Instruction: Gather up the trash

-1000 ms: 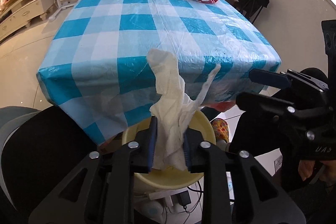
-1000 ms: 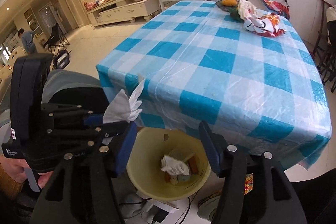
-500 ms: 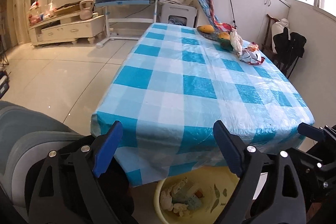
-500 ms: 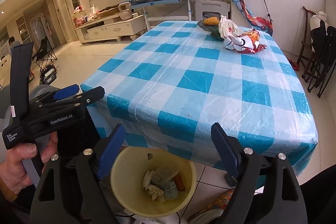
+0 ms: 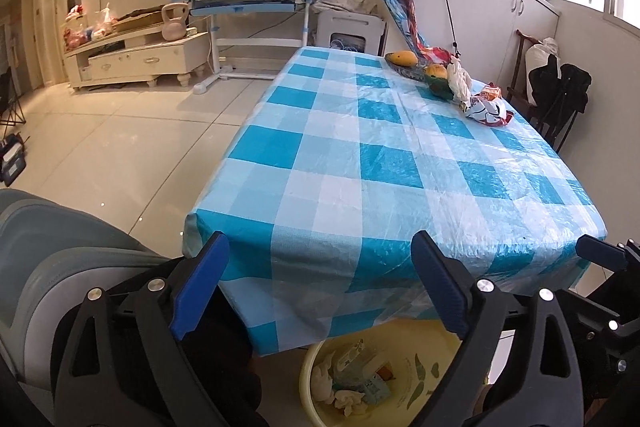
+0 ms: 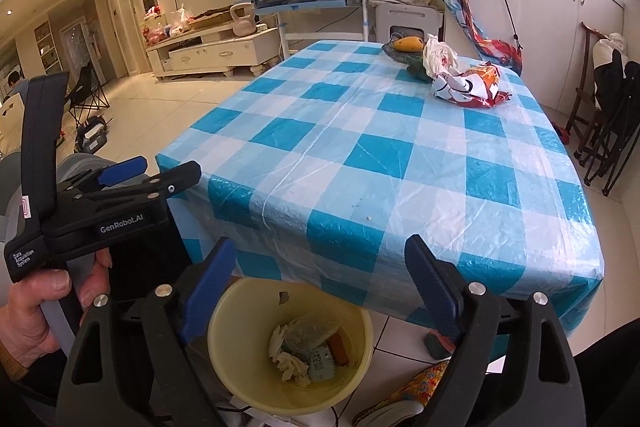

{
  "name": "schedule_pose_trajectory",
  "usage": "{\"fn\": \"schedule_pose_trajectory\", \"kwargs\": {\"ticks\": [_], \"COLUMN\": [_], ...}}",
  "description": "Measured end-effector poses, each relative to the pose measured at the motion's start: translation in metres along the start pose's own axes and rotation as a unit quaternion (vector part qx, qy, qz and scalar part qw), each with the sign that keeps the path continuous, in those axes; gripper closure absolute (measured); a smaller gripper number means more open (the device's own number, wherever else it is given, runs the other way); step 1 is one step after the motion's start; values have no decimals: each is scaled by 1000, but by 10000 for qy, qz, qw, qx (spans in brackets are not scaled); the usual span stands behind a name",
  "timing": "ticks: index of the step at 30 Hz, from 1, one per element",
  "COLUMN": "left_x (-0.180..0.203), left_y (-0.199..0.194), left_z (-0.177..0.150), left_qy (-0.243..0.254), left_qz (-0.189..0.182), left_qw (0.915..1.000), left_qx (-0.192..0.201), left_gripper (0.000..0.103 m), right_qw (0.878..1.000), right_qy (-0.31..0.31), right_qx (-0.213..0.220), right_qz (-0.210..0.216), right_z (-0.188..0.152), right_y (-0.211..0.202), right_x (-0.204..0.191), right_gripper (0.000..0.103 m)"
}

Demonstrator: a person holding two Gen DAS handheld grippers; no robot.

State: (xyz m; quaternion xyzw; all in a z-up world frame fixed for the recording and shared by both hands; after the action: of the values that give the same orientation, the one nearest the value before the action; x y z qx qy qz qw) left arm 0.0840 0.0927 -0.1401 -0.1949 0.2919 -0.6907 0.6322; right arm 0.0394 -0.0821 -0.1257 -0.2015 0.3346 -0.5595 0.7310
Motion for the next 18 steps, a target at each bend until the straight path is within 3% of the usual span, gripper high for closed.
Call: {"fn": "schedule_pose_trajectory", "kwargs": {"ticks": [18], "left_x": [1], "left_y": [1], "left_z": [-2], "left_qy": [-7], "left_qz": [20], "left_qw": [10000], "left_qx": [-3], "left_gripper": [14], "right_qw": [10000], "right_qy": [14], "right_qx": [3], "right_qz": [-40], "right_z": [0], "right_y": [-1], "right_x": [-1], "right_gripper": [20]}}
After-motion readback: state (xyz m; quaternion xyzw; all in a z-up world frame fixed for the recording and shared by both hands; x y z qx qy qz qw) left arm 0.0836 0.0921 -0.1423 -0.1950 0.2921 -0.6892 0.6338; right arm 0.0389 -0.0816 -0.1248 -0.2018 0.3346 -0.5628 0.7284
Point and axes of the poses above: each gripper's, at about its wrist camera, not at the fingertips, and y roughly the way its jaws point, x to its right, z to its top, the point moved 6 cm from there along y, roughly the way its jaws point, and after that the axes turned 13 degrees about y, right-handed, at the moved point
